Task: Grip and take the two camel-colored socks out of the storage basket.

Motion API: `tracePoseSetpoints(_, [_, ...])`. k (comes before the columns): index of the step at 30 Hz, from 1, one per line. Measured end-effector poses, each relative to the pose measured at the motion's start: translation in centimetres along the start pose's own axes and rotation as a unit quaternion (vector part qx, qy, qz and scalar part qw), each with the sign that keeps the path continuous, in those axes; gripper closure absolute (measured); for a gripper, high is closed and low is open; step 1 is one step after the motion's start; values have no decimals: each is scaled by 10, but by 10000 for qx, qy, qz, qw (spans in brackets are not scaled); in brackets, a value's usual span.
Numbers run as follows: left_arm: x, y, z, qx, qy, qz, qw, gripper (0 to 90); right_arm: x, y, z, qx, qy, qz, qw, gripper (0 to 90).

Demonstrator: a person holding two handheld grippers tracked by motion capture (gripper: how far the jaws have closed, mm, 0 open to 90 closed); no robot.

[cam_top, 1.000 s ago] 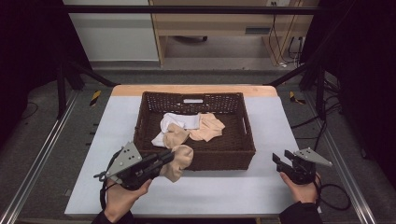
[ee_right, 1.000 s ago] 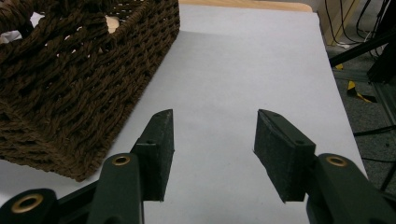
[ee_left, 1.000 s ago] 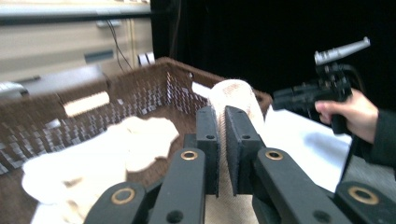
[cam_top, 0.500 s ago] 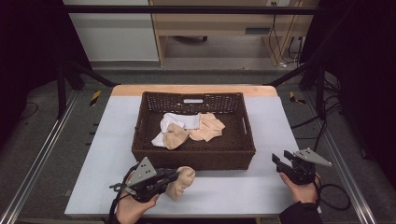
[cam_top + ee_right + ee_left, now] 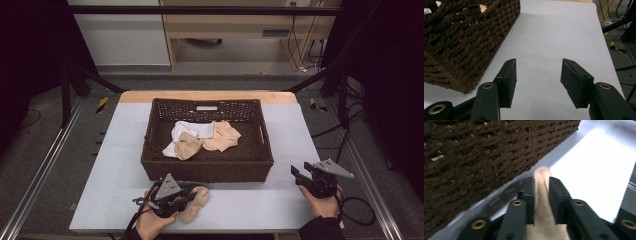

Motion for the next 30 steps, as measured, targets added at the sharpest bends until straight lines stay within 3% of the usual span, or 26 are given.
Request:
tracePoseSetpoints(7, [21,5,-12,150,-569,-132,9982,583,1,-1,0,-3,-35,20,10000,454])
tracePoseSetpoints(15, [49,16,-39,271,-1173,-379,9920,548,0,-2,-1,-74,-90,34,9999,437])
tracePoseSetpoints(23, [64,34,-63,402,-1531,-607,9855,520,0,-2,-2,-145,-111,8,9998,404])
tracePoseSetpoints(30, [67,53,-94,442,-1668,-853,9813,510,0,-2,-2,-102,-107,-11,9999,408])
Point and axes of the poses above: each handheld gripper's, and its own axes: x roughly backward along the jaws, z roughly out of its underside, y roughly to its left, the point moved 1 cm from there along -x, roughly forward along the jaws, and after that the axes turned 3 degrees about -z, right-handed, at the moved point
